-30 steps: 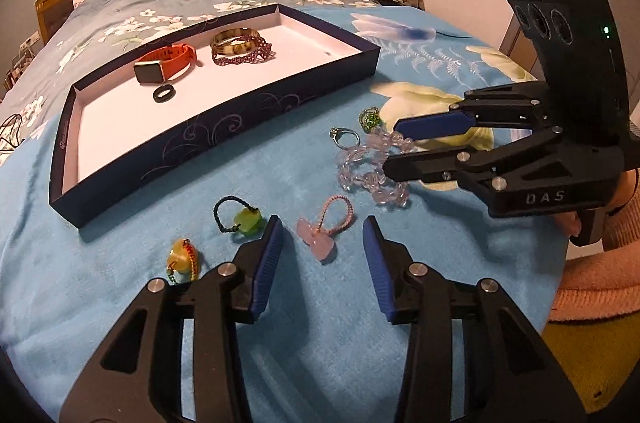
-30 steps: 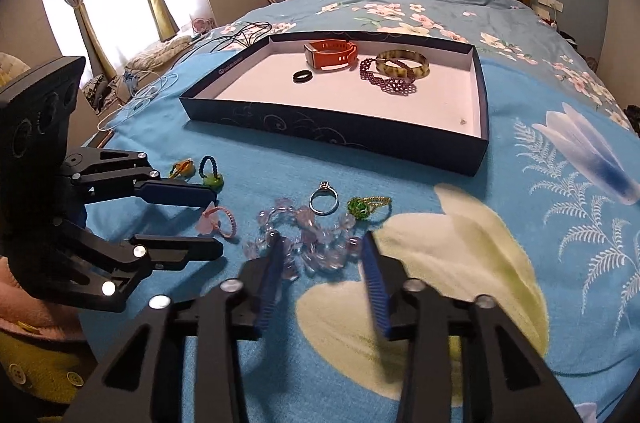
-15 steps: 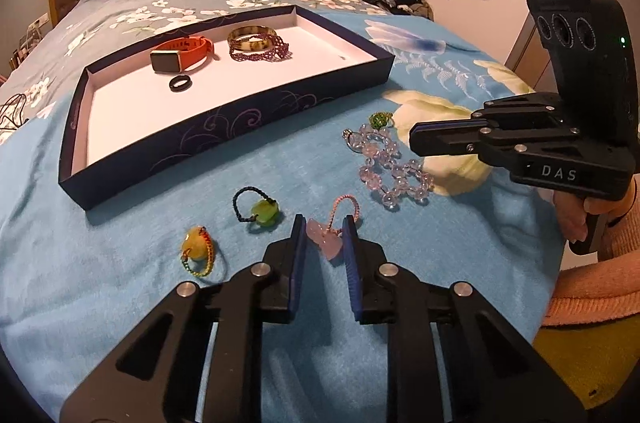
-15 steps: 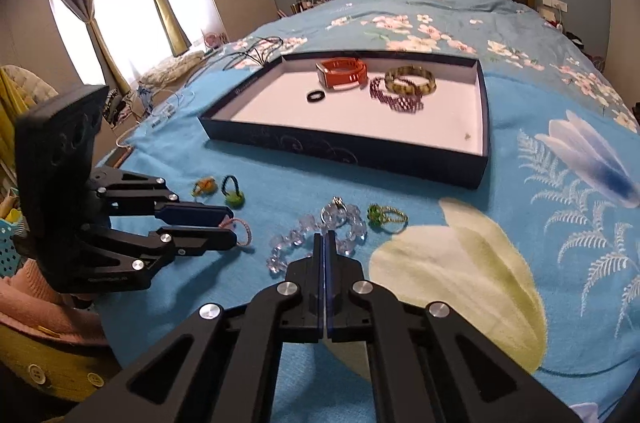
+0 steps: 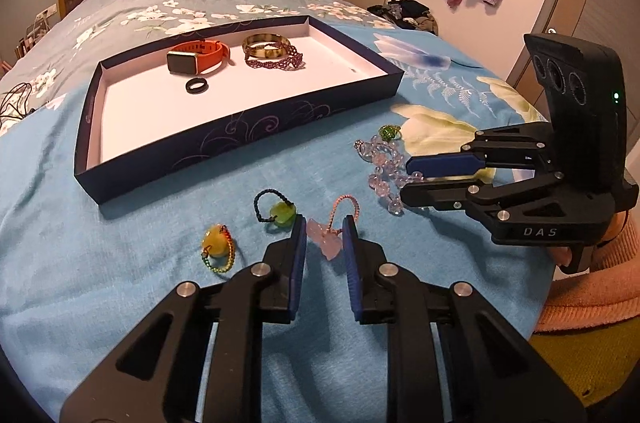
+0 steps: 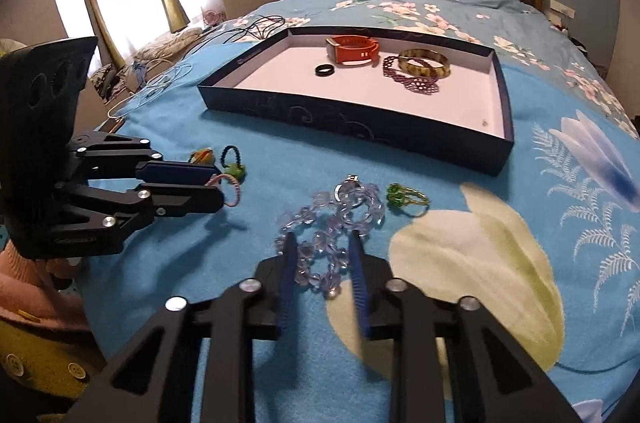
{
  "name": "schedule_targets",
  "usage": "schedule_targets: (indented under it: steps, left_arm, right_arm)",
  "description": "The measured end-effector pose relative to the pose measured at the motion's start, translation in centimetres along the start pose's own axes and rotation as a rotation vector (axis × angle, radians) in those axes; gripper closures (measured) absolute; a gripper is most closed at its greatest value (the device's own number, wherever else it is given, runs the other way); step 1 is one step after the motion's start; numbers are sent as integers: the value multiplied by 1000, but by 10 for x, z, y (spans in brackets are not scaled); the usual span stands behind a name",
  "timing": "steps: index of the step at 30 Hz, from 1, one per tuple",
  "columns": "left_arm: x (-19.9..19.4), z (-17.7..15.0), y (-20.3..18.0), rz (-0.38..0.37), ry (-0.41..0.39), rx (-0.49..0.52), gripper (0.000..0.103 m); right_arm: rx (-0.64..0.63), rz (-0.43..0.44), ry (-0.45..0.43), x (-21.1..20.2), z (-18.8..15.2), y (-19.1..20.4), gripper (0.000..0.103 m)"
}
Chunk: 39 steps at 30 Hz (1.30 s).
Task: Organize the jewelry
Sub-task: 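Grasp the crystal bead bracelet with the right tool while the left tool holds the pendant, then carry the pendant with the left tool while the right tool carries the crystal bracelet into the box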
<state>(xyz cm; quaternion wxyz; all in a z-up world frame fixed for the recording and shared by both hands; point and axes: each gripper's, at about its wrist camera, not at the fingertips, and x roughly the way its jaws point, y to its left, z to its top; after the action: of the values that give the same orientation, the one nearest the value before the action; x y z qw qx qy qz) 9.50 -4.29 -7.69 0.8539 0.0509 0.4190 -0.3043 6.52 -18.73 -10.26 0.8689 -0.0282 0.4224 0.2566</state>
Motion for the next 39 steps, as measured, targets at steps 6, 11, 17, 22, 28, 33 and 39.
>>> schedule_targets:
  steps: [6, 11, 17, 22, 28, 33, 39]
  left_arm:
    - [0, 0, 1, -4, -5, -10, 84]
    - [-8, 2, 3, -10, -35, -15, 84]
    - [-23, 11, 7, 3, -80, -18, 84]
    - [-32, 21, 12, 16, -114, -23, 84]
    - [-39, 35, 23, 46, -142, -32, 84]
    - [-40, 47, 29, 68, -153, -30, 84]
    - [-37, 63, 39, 95, -161, -25, 84]
  right_arm:
    - [23, 13, -8, -2, -1, -4, 95]
    - [37, 31, -77, -22, 7, -7, 95]
    - [24, 45, -147, -42, 23, -4, 95]
    - [7, 48, -196, -54, 36, -4, 95]
    - [-22, 34, -243, -63, 56, -5, 95]
    - [-30, 32, -266, -60, 73, -10, 95]
    - [-24, 37, -270, -49, 90, -17, 95]
